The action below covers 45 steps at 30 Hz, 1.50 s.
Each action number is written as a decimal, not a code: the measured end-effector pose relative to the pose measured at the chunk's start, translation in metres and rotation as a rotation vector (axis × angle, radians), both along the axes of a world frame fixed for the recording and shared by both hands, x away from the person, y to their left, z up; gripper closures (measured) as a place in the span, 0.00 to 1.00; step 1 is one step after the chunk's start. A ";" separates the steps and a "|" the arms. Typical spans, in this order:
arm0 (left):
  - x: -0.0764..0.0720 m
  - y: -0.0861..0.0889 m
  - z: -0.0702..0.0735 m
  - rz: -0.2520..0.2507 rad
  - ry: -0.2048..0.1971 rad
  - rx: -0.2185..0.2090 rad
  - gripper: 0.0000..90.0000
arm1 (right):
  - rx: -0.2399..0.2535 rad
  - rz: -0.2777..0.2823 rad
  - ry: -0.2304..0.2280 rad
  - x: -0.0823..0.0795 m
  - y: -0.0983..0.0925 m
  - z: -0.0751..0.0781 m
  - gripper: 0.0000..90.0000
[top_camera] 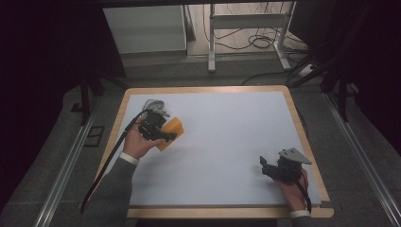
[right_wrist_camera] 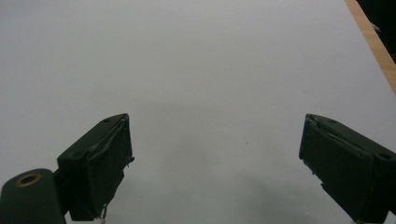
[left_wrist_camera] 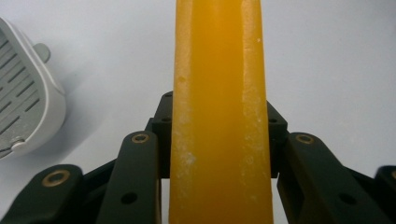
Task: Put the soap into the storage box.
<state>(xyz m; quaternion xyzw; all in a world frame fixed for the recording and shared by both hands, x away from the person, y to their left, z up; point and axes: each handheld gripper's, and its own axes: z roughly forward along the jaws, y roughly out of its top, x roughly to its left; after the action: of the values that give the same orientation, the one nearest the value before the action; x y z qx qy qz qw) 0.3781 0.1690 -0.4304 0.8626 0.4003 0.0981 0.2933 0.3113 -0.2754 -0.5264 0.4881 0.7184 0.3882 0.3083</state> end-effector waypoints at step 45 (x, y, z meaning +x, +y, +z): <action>0.042 0.044 0.017 0.137 -0.005 -0.028 0.68 | -0.001 -0.002 0.001 0.000 0.000 0.000 0.11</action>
<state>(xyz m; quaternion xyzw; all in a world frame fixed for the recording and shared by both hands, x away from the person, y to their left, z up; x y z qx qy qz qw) 0.4200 0.2125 -0.4138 0.8288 0.4588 0.1146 0.2991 0.3115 -0.2755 -0.5265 0.4888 0.7181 0.3874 0.3087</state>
